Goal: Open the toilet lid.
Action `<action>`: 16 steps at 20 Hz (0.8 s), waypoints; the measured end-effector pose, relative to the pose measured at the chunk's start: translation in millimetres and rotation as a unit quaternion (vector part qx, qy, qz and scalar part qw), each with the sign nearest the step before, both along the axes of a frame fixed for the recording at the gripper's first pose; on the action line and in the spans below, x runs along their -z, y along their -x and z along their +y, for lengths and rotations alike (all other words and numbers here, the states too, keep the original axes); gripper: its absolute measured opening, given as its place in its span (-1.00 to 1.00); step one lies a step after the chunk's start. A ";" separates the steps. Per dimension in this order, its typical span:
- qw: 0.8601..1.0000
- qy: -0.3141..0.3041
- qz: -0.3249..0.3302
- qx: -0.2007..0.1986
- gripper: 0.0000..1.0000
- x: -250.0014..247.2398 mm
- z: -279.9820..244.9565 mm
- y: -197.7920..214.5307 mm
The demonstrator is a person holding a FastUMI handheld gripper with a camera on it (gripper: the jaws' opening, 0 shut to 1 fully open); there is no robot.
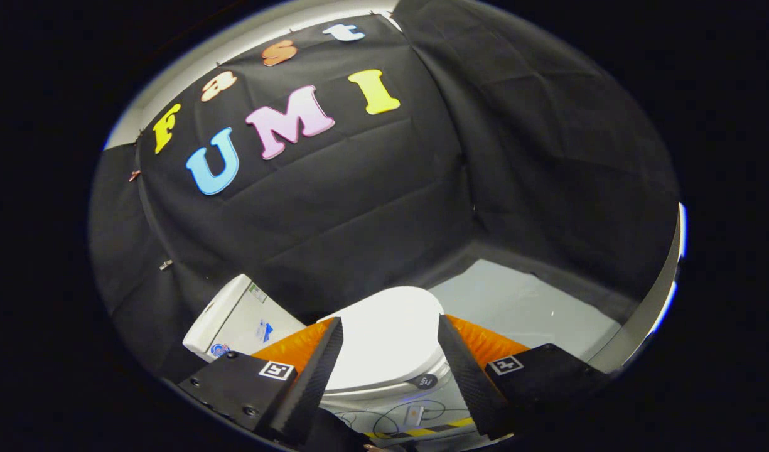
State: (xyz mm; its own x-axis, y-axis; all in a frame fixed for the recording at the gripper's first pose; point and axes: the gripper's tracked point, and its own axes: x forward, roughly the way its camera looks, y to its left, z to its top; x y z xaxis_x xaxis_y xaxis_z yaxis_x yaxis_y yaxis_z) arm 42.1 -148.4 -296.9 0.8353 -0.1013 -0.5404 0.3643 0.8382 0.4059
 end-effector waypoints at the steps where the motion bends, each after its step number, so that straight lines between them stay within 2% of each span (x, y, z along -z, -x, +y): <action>1: 1.000 -0.013 0.009 0.006 0.92 13.1 -5.0 -1.2; 8: 0.991 -0.102 0.079 0.034 0.89 122.4 -18.4 -7.2; 12: 0.978 -0.145 0.141 0.050 0.86 195.9 -18.2 5.2; 16: 0.965 -0.192 0.165 0.066 0.86 237.0 -9.4 16.6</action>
